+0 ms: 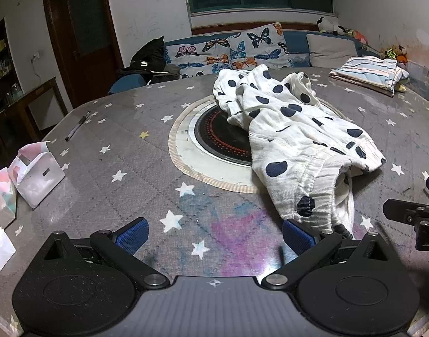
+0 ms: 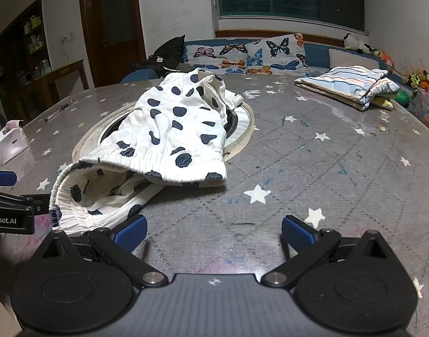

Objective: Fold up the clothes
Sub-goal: 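Close the left gripper on the waistband of the polka-dot pants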

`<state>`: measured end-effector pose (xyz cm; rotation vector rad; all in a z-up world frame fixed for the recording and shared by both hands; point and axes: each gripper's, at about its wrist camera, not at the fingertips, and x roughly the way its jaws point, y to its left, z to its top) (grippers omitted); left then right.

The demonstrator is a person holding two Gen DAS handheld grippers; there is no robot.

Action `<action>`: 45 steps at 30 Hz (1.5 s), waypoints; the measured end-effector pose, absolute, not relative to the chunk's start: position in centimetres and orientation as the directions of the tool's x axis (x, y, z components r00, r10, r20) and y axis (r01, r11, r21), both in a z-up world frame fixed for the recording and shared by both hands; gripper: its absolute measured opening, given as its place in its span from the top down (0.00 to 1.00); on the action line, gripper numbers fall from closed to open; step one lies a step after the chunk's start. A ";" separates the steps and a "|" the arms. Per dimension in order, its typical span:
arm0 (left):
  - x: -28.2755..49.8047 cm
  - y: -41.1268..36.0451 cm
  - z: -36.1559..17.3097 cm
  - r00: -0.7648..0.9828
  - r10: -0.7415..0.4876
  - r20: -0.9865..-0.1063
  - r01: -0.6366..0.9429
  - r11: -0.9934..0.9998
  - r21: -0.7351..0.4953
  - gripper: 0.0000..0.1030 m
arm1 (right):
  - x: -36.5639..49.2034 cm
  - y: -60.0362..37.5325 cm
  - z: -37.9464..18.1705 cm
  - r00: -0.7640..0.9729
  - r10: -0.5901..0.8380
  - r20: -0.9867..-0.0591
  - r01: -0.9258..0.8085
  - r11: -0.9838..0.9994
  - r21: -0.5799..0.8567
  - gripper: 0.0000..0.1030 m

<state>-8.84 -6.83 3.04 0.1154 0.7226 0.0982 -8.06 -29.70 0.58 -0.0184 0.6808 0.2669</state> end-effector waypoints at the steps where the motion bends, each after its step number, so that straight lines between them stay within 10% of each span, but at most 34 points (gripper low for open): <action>1: -8.8 -6.8 3.1 0.746 0.130 -0.653 -0.049 0.989 0.140 0.00 | -8.0 -29.7 0.6 0.744 0.238 -0.624 -0.250 0.966 0.070 0.00; 45: -7.8 -7.2 5.2 0.801 0.093 -0.592 -0.012 0.990 0.138 0.00 | -6.9 -29.7 0.1 0.737 0.238 -0.633 -0.243 0.967 0.080 0.00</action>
